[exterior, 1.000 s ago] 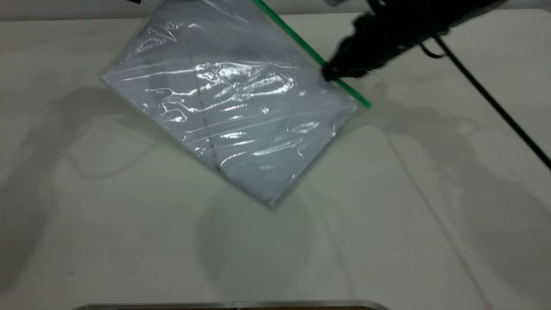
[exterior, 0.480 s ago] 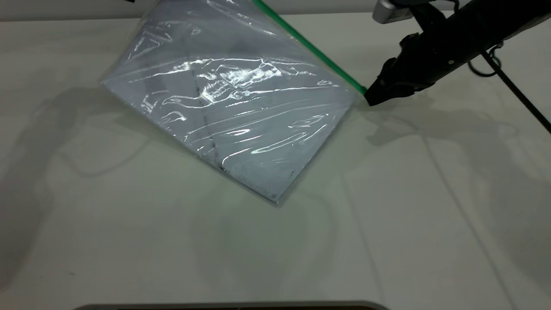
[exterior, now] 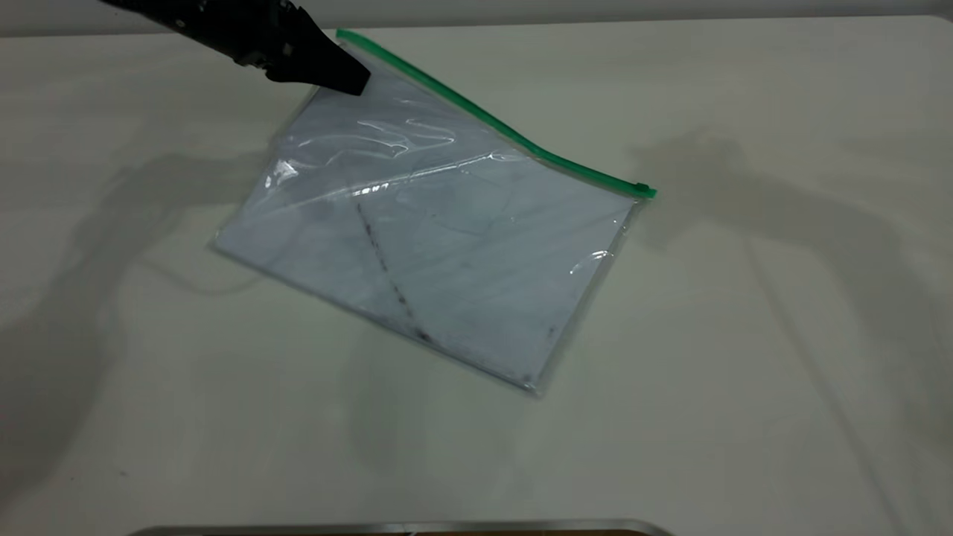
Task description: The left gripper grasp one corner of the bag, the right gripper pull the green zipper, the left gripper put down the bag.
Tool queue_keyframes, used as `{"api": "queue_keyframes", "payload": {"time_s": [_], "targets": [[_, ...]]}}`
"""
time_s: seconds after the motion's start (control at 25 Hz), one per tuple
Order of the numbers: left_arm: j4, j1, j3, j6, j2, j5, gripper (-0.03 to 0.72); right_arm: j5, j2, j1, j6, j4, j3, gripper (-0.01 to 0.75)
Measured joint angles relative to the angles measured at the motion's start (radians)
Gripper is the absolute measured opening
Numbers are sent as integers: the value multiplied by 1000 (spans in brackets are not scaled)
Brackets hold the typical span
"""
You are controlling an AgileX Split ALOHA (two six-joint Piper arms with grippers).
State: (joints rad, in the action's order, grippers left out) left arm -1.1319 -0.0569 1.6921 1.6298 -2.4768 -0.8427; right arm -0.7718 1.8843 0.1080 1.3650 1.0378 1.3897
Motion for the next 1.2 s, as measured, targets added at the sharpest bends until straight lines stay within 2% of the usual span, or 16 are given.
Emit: {"api": "queue_keyframes", "payload": {"time_s": [0.12,0.2,0.32,0.48,0.6,0.72,0.84,0.96,1.08,1.2], "targets": [[70,11,0,-156,87,-11,542,-149,-168,0,-159,-115,0,585],[130,20,0,-270,172,-41,571,-260,-272,1,-266,-182,0,557],[316,24,0,-440,325,-95,579,-409,-395,1,-413,-260,0,534],[566,24,0,-773,531,-191,569,-456,-539,2,-648,-399,-1,530],[717,24,0,-1004,665,-317,546,-463,-647,2,-883,-584,-3,529],[823,24,-2,-1163,781,-326,521,-463,-767,2,-1074,-764,-58,529],[904,24,-34,-1289,884,-326,510,-463,-890,2,-1158,-876,-181,529],[931,24,-92,-1351,983,-326,509,-463,-994,2,-1207,-919,-371,529],[923,24,-210,-1381,1083,-326,509,-463,-1084,2,-1255,-928,-575,529],[912,24,-402,-1390,1177,-326,509,-463,-1172,2,-1305,-938,-764,529]]}}
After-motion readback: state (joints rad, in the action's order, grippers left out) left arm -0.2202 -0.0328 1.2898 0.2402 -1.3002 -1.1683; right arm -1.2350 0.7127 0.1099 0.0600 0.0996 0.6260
